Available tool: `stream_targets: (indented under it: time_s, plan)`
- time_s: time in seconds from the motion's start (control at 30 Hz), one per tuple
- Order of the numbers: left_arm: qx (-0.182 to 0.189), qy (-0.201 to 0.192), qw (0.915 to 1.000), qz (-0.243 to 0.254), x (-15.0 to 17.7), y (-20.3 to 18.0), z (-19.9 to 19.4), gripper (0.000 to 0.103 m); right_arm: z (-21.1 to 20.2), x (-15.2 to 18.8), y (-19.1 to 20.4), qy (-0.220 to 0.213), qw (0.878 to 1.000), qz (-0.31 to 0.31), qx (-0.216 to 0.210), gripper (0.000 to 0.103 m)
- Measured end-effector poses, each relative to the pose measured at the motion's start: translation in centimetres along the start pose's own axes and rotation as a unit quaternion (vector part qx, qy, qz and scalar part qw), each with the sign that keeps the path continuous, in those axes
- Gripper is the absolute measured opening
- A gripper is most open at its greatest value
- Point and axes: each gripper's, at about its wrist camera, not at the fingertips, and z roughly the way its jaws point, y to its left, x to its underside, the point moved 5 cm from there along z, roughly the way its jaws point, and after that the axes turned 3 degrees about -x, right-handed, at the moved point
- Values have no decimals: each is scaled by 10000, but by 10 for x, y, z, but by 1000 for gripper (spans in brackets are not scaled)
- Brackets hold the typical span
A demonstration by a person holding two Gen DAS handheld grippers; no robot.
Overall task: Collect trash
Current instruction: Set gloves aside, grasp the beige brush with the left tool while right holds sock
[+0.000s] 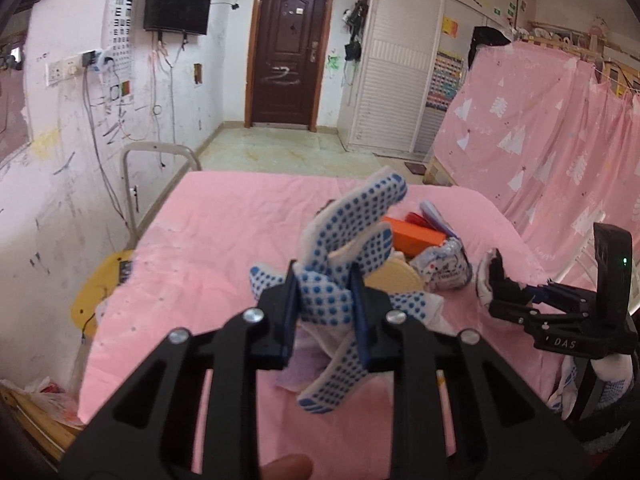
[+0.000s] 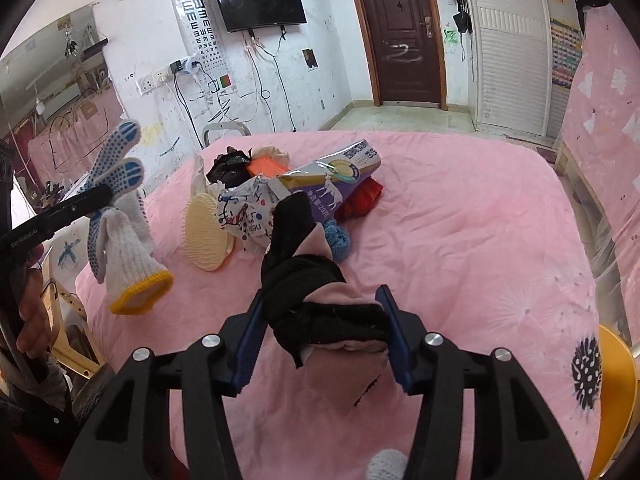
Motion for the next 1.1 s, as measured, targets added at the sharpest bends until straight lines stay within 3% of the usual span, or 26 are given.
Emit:
stream_targets:
  time_s: [0.23,0.37,0.43,0.53,0.67,0.8,0.87,1.0,1.1]
  plan:
    - [-918,137,9947,-451,7,60,-16,22,-5,-2,-15,-63,9998,196,15,44]
    - [-946,305,9928,-672,17,83,-13,22,-8,-3,-21,-100,9996,260,61,44]
    - [-791,361,9924,-866,19,88,-10,22,-9,-3,-23,-129,9995,292,75,44]
    - [-615,167,9928,-1015,9,89,-12,22,-12,-4,-25,-170,9993,319,95,45]
    - [-769,-93,9896,-1217,-20,91,-3,22,-14,-5,-28,-191,9991,357,104,45]
    - [-1119,-98,9786,-1727,-38,110,27,22,-17,-4,-29,-228,9990,364,109,45]
    - [-1361,48,9722,-1904,-38,122,45,22,-18,-4,-32,-228,9990,377,120,45]
    - [-1813,825,9553,-2184,-14,144,82,22,-19,-5,-34,-226,9990,365,131,45]
    - [-1878,1089,9525,-2136,1,145,86,22,-21,-6,-36,-244,9990,350,135,45]
